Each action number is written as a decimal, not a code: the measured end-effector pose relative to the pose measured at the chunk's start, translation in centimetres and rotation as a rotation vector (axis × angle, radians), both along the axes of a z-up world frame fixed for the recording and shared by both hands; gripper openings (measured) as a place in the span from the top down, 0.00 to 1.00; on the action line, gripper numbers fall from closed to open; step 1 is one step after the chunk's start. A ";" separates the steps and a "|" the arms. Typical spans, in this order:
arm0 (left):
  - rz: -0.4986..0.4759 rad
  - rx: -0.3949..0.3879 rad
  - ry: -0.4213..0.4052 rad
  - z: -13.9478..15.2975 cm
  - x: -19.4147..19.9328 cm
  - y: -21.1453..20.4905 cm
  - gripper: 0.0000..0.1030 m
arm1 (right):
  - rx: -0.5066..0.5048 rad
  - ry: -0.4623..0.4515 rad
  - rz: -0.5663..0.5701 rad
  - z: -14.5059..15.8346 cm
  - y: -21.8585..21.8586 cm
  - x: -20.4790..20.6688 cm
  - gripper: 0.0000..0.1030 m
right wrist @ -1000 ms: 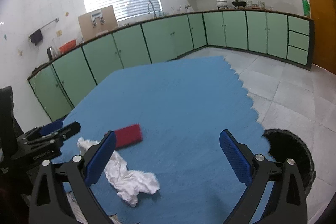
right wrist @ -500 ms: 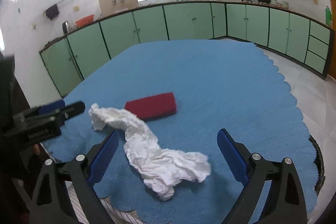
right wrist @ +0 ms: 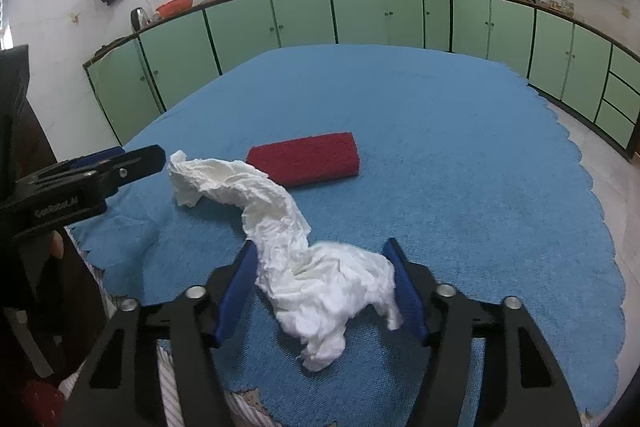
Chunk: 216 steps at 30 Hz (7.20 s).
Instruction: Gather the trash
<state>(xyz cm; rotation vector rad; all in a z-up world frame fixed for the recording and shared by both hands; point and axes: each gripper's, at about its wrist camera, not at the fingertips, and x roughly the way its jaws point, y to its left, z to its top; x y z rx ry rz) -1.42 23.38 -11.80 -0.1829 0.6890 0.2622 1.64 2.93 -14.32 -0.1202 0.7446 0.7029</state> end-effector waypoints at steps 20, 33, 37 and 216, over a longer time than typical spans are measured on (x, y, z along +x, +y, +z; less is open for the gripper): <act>-0.032 0.004 -0.011 0.3 0.7 -1.9 0.22 | 0.088 -0.056 0.016 3.3 -1.5 0.4 0.85; -0.125 -0.012 0.012 -0.4 3.5 -4.4 0.22 | 0.136 -0.044 -0.225 3.6 -6.7 5.8 0.85; -0.143 -0.022 0.038 -1.1 4.7 -5.1 0.23 | 0.135 -0.029 -0.258 3.2 -7.3 6.9 0.85; -0.547 -0.087 -0.099 7.9 10.7 -29.3 0.11 | 0.146 -0.060 -0.681 11.7 -30.0 0.3 0.06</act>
